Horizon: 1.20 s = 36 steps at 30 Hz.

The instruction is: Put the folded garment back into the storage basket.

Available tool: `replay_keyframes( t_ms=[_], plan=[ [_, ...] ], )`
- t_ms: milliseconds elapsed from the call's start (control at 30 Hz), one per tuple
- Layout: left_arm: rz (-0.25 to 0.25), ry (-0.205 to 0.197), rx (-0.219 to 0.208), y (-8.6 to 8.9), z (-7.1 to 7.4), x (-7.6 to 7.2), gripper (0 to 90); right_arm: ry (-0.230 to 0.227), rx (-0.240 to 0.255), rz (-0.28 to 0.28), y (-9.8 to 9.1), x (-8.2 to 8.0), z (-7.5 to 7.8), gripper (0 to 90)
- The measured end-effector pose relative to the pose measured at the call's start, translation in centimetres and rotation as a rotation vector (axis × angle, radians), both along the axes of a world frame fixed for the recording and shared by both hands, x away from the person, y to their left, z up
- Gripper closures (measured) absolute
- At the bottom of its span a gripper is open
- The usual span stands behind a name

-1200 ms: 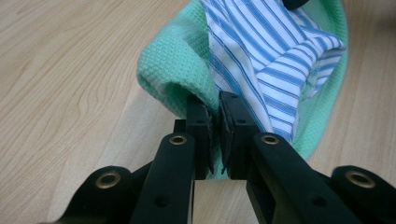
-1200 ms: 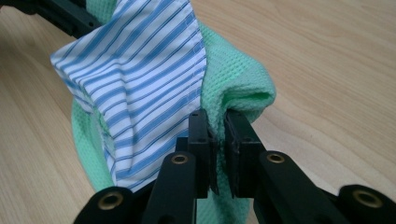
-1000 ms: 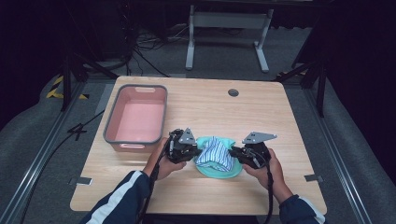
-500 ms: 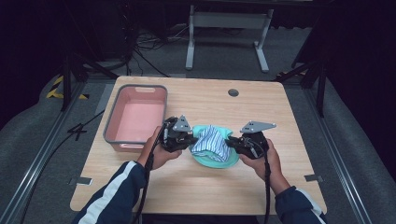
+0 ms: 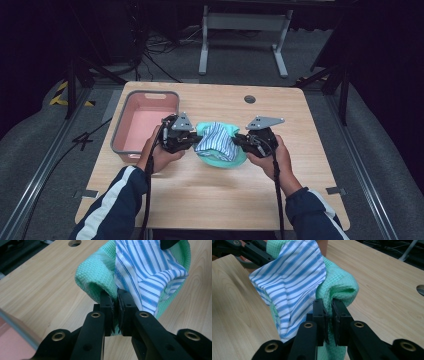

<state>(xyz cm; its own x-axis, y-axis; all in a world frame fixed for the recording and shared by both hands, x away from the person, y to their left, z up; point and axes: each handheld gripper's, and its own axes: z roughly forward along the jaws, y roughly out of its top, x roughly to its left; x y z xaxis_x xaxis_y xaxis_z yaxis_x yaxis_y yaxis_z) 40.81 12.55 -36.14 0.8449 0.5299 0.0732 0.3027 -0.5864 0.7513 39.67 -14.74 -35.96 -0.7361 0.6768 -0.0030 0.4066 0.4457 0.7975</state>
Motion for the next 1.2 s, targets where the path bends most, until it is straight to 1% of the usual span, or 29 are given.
replay_keyframes(
  t_ms=[33,67,100,133,267,300,333,433,600,700,767,867,900,967,1000,1033,1100,1167,1200],
  plan=[
    [0.009,-0.005,-0.001,0.5,0.3,0.1,83.5,-0.003,-0.005,0.006,0.3,0.1,0.2,82.3],
    [0.009,-0.005,-0.001,0.5,0.3,0.1,83.5,-0.006,-0.011,0.008,0.6,0.2,0.3,82.2],
    [0.010,-0.012,0.005,0.9,0.5,0.1,83.5,-0.006,-0.011,0.008,0.6,0.2,0.3,82.2],
    [0.019,-0.010,0.001,1.1,0.5,0.1,83.5,-0.007,-0.010,0.014,0.9,0.3,0.6,82.3],
    [0.041,-0.026,-0.001,2.4,1.3,0.0,83.6,-0.018,-0.012,0.032,2.3,0.6,1.3,82.3],
    [0.046,-0.022,-0.003,2.6,1.4,0.0,83.5,-0.020,-0.013,0.037,2.5,0.6,1.4,82.3],
    [0.049,-0.029,0.006,2.8,1.6,-0.1,83.5,-0.022,-0.013,0.040,2.7,0.7,1.6,82.3],
    [0.062,-0.042,0.004,3.6,2.1,-0.2,83.6,-0.026,-0.012,0.053,3.6,0.8,2.0,82.3],
    [0.082,-0.044,0.003,4.8,2.6,-0.3,83.5,-0.034,-0.007,0.070,4.8,1.2,2.6,82.3],
    [0.097,-0.057,-0.008,5.5,2.9,-0.3,83.6,-0.039,-0.002,0.075,5.4,1.4,3.0,82.3],
    [0.104,-0.051,-0.011,5.8,3.1,-0.4,83.6,-0.045,0.004,0.082,5.9,1.6,3.3,82.3],
    [0.126,-0.063,-0.016,6.8,3.5,-0.4,83.6,-0.048,0.006,0.084,6.6,1.9,3.6,82.3],
    [0.132,-0.063,-0.011,7.2,3.7,-0.4,83.6,-0.052,0.007,0.087,6.9,2.0,3.8,82.3],
    [0.144,-0.064,-0.018,7.7,4.0,-0.3,83.6,-0.053,0.007,0.091,7.5,2.2,4.0,82.4],
    [0.154,-0.065,-0.017,8.0,4.0,-0.4,83.5,-0.052,0.010,0.092,7.9,2.3,4.1,82.3],
    [0.154,-0.065,-0.017,8.0,4.0,-0.4,83.6,-0.056,0.010,0.099,8.2,2.4,4.2,82.3],
    [0.172,-0.069,-0.009,9.0,4.2,-0.4,83.6,-0.056,0.011,0.104,8.9,2.6,4.3,82.3],
    [0.175,-0.071,-0.004,9.3,4.3,-0.4,83.6,-0.056,0.010,0.109,9.5,2.8,4.4,82.3],
    [0.181,-0.068,-0.005,9.7,4.3,-0.4,83.6,-0.056,0.010,0.109,9.5,2.8,4.4,82.3]
  ],
)
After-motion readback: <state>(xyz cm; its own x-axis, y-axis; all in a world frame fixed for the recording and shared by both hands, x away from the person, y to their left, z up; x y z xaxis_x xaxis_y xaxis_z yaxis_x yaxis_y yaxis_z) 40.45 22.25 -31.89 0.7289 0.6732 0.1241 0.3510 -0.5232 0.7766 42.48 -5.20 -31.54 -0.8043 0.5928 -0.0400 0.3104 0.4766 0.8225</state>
